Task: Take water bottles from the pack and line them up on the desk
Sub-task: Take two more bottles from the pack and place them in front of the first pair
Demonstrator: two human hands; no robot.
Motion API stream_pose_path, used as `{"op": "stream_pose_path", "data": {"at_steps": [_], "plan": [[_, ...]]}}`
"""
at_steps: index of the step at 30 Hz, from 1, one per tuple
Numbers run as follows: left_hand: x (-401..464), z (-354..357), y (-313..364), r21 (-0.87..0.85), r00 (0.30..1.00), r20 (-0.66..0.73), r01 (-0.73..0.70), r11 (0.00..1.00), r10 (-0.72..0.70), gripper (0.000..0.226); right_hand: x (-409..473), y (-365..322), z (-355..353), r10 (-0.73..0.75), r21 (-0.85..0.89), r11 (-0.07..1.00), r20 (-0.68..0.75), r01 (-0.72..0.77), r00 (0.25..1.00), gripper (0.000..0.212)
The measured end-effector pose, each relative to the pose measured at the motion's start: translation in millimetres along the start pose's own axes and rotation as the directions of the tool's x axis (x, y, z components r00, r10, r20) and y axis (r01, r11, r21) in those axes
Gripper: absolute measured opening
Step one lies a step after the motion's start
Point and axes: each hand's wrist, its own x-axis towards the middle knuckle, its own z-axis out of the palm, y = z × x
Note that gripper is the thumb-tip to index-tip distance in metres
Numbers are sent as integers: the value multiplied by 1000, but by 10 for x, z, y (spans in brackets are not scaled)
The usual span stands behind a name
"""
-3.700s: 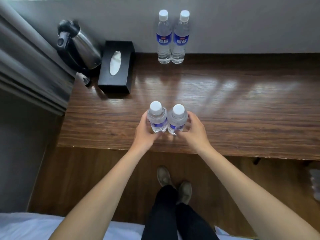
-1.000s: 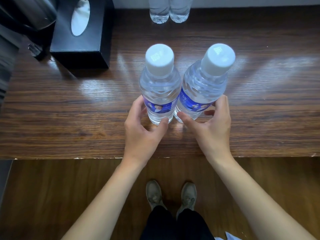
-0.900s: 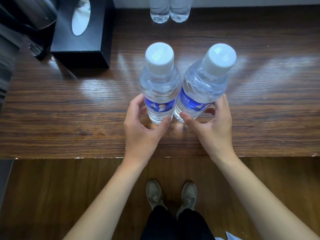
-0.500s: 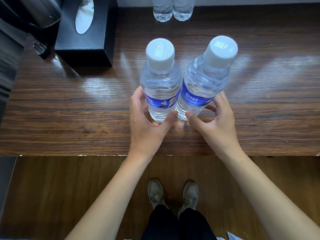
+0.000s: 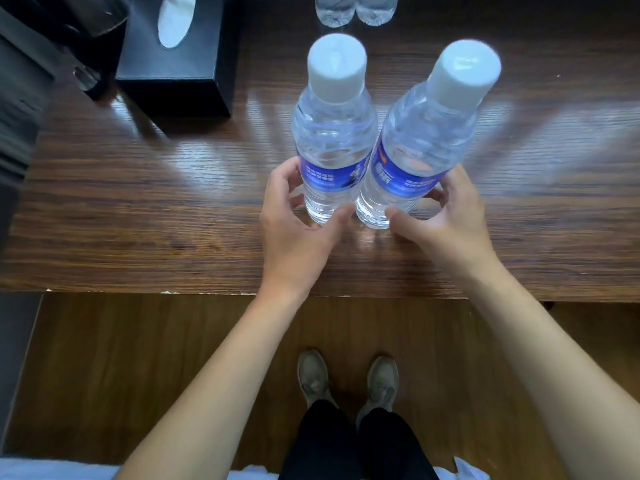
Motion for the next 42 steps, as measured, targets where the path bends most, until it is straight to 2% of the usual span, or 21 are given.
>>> {"op": "stream_pose_path", "data": {"at_steps": [5,9,10,14,17,20,24,27,30,33,38,42], "plan": [[5,2,1,19,999,32,-22,1000,22,67,-7,17,-53,-10,41,999,64,7,998,45],[6,-28,-51,-5,994,106,-14,1000,14,63,-19,47,70,47,-72,996,-84,-53,995,78],[4,-33,-69,-3,994,104,-13,1000,13,60,-22,43,107,57,-102,992,-126,-71,990,81],[-13,-32,-60,17,999,34,-29,999,29,60,-29,51,174,32,-125,991,-189,-56,981,69],[-28,5,3,66,999,-31,-10,998,12,67,-28,70,143,22,-66,997,-136,-31,990,61],[3,57,11,83,999,-47,14,996,-10,76,-21,56,103,2,-3,1000,-65,-2,998,65],[-4,42,-36,-27,997,76,-9,1000,11,78,-24,42,82,-20,48,999,-24,21,1000,70],[-37,-20,-64,-64,988,155,-14,998,24,63,-54,90,83,2,39,999,-35,-1,999,74],[-32,-31,-61,-34,994,106,-16,999,20,54,-88,125,125,47,-20,999,-121,-49,992,77],[-39,7,-36,-22,1000,31,-2,1000,2,60,-94,161,165,39,-76,996,-180,-53,983,79],[-64,58,-10,-23,999,-42,3,1000,-4,66,-93,180,163,4,-72,997,-153,-15,988,61],[-66,68,-5,-37,999,-43,11,999,-12,67,-66,182,112,4,-45,999,-106,-9,994,62]]}}
